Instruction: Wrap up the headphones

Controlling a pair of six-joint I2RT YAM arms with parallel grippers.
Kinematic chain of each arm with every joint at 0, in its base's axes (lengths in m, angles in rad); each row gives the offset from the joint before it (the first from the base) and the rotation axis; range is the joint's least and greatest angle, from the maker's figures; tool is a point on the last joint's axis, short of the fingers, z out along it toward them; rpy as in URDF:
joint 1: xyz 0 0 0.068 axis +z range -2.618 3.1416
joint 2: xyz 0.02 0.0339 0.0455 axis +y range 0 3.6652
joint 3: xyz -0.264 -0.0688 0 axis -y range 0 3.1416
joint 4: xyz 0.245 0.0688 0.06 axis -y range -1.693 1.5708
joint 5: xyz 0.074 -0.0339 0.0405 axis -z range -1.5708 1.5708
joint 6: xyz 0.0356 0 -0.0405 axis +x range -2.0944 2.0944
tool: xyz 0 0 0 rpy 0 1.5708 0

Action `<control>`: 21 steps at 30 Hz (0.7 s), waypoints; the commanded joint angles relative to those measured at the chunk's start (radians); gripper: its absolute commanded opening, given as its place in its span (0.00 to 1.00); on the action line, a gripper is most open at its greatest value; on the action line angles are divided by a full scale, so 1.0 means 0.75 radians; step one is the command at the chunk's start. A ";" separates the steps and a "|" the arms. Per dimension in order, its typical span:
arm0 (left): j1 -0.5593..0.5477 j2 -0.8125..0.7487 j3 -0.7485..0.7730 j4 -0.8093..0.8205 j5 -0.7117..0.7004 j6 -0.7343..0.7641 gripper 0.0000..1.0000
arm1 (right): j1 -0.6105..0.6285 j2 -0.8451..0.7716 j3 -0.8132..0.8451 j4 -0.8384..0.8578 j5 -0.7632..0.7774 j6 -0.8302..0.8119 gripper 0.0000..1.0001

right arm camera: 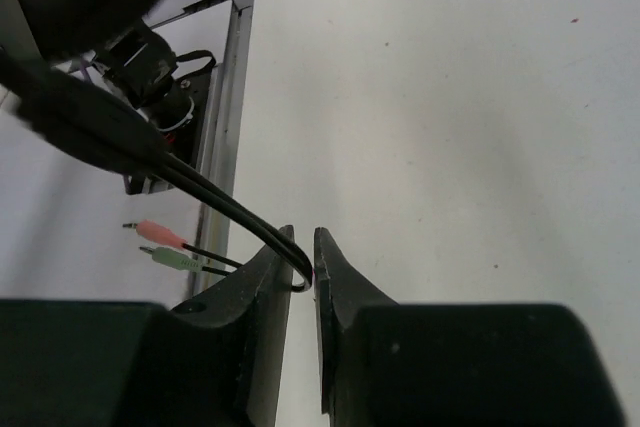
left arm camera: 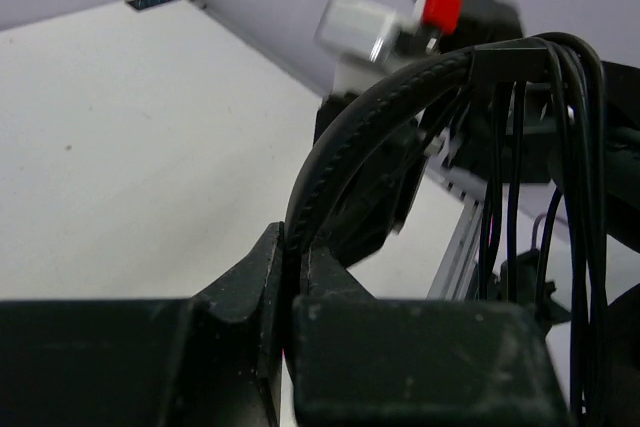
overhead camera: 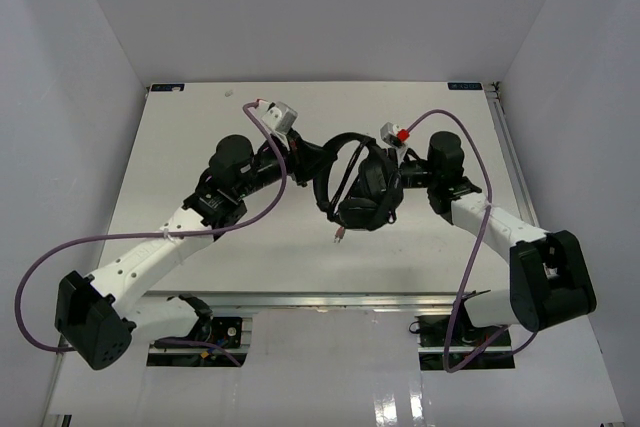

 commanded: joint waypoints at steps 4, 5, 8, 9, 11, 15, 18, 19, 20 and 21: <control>-0.007 0.109 -0.153 0.486 -0.306 -0.362 0.00 | 0.011 0.083 -0.123 0.392 -0.009 0.330 0.17; -0.006 0.121 -0.180 0.514 -0.364 -0.383 0.00 | 0.011 0.099 -0.132 0.396 0.002 0.330 0.16; -0.006 0.161 -0.256 0.584 -0.556 -0.441 0.00 | 0.011 0.166 -0.128 0.399 0.037 0.341 0.12; -0.007 0.174 -0.267 0.593 -0.606 -0.454 0.00 | 0.011 0.189 -0.126 0.405 0.042 0.348 0.12; -0.006 0.211 -0.284 0.550 -0.761 -0.535 0.00 | 0.011 0.254 -0.136 0.454 0.052 0.386 0.11; -0.007 0.287 -0.293 0.329 -1.050 -0.688 0.00 | 0.011 0.394 -0.161 0.545 0.055 0.483 0.09; -0.006 0.367 -0.287 0.179 -1.175 -0.822 0.00 | 0.011 0.515 -0.158 0.604 0.054 0.548 0.10; -0.005 0.400 -0.284 0.131 -1.212 -0.871 0.00 | 0.011 0.547 -0.154 0.622 0.054 0.571 0.10; -0.005 0.426 -0.285 0.096 -1.237 -0.928 0.00 | 0.011 0.586 -0.150 0.647 0.054 0.600 0.10; -0.007 0.448 -0.284 0.071 -1.248 -0.988 0.00 | 0.011 0.621 -0.145 0.667 0.054 0.624 0.10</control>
